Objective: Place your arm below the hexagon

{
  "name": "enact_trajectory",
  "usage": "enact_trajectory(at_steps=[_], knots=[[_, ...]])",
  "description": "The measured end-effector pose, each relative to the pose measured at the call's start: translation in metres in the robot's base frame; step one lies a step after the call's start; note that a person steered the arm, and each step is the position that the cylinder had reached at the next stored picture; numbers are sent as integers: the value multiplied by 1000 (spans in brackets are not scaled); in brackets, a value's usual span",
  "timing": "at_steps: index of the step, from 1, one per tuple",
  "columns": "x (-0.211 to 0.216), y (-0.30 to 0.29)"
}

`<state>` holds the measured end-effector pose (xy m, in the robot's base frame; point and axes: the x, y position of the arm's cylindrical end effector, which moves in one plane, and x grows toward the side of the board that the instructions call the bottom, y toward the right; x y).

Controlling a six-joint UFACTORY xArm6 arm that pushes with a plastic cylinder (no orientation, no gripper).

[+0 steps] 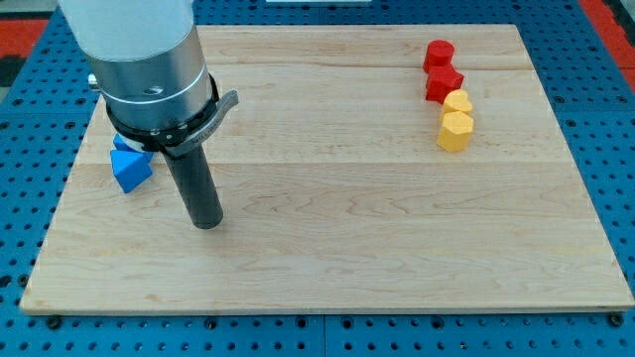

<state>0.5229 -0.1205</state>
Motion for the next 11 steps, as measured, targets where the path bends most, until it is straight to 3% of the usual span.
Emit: enact_trajectory(at_steps=[4, 6, 11], knots=[[1, -2], [-45, 17], [-29, -31]])
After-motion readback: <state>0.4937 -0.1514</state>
